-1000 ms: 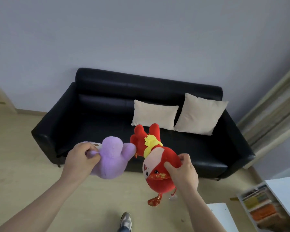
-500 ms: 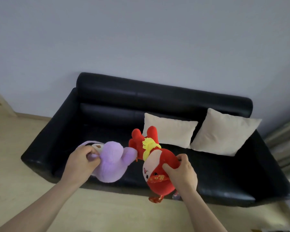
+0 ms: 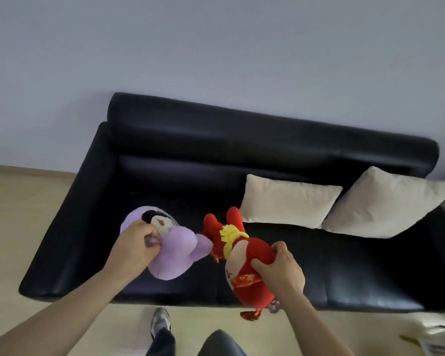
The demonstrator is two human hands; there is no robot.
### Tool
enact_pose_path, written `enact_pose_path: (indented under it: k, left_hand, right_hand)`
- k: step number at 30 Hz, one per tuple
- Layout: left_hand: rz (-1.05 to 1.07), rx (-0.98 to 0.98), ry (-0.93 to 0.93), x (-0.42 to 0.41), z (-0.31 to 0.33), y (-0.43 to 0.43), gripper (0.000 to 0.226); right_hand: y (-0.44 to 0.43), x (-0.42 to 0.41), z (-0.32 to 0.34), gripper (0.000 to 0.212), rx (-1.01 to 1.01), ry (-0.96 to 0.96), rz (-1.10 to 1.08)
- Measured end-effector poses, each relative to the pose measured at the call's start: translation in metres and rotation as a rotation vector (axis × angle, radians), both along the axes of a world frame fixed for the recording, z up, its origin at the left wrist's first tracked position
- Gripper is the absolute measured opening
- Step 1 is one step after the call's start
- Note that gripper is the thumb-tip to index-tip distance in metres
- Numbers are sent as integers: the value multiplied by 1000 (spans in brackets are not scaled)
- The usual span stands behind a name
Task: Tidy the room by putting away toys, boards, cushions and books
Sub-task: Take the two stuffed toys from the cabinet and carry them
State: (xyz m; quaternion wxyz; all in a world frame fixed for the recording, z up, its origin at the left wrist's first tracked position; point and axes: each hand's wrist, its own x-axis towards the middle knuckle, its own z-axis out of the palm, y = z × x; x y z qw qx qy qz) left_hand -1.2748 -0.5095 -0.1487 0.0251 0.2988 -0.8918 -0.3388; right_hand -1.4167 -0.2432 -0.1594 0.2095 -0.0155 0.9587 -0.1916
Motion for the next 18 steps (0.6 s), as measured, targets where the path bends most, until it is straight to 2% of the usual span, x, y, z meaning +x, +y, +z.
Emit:
enact_pose_path:
  k: [5, 9, 18]
  left_hand:
    - [-68, -13, -111, -35, -47, -55, 7]
    - [-110, 24, -144, -67, -76, -80, 13]
    - [-18, 83, -227, -128, -151, -126, 21]
  right_hand:
    - [-46, -38, -32, 58, 101, -52, 15]
    - [-75, -72, -63, 60, 159, -115, 44]
    - [-149, -146, -143, 62, 243, -190, 217]
